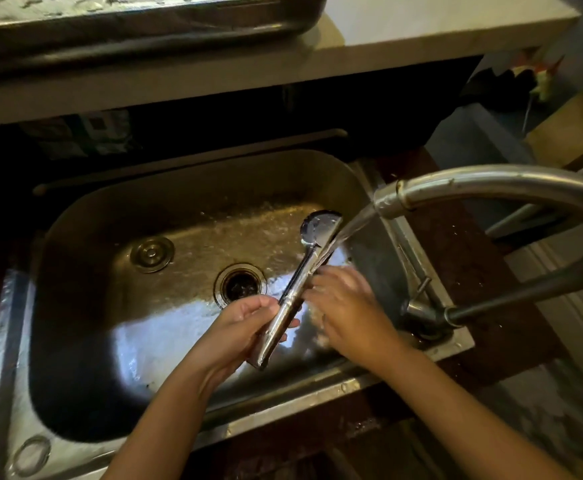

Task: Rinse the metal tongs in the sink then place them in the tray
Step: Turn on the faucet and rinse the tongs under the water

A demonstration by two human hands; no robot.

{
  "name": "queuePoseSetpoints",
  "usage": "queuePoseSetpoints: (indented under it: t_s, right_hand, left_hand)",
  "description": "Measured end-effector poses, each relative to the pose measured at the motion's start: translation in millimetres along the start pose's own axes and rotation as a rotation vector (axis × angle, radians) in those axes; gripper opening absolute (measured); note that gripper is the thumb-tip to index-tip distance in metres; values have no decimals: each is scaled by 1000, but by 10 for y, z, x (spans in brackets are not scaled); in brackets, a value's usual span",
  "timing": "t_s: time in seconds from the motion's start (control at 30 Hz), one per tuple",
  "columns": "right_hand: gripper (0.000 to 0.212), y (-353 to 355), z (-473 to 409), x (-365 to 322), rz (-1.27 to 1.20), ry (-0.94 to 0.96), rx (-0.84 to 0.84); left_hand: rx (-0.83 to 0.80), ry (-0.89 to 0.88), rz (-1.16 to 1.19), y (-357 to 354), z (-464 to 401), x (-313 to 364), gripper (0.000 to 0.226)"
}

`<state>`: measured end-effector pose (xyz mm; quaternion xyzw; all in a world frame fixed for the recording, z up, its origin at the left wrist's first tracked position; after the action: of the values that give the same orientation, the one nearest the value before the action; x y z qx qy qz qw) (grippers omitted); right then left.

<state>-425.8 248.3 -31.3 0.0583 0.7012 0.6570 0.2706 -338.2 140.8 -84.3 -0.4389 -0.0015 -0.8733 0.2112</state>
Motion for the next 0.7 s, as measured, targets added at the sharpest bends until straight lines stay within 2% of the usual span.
queuePoseSetpoints:
  t_s: [0.1, 0.23, 0.3, 0.37, 0.4, 0.47, 0.53, 0.63, 0.7]
  right_hand:
    - [49, -192, 219, -427, -29, 134, -79]
    - [50, -200, 517, -598, -60, 235, 34]
    - [44, -84, 486, -430, -357, 69, 165]
    - [34, 19, 369, -103, -730, -309, 297]
    - [33, 13, 296, 62, -882, -497, 315]
    - [50, -98, 132, 277, -1237, -780, 213]
    - [64, -117, -25, 372, -1505, -871, 205]
    - [69, -150, -91, 365, -1534, -901, 230]
    - [66, -219, -104, 299, -1541, -921, 217]
  left_hand:
    - [2, -33, 93, -39, -29, 52, 20]
    - [-7, -53, 208, -56, -21, 117, 18]
    - [23, -48, 217, -43, -10, 113, 17]
    - [38, -41, 175, -40, 15, 110, 17]
    - [16, -43, 145, -60, 32, 105, 17]
    - [-64, -36, 79, -124, 88, 98, 13]
    - [-129, -13, 10, -169, 150, 89, 10]
    - [-123, 20, -19, -142, 201, 113, 4]
    - [-102, 45, -46, -99, 205, 129, 17]
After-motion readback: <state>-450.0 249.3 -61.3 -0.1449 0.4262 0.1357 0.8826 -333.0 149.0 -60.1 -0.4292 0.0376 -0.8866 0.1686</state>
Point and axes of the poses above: each hand's wrist, its own z-axis away from the middle knuckle, its own y-axis out of the back of the hand, x = y × z, the point moved 7 cm from there along -z, towards the middle knuckle, and after that the axes turned 1 degree about y, right-handed, at the moved point
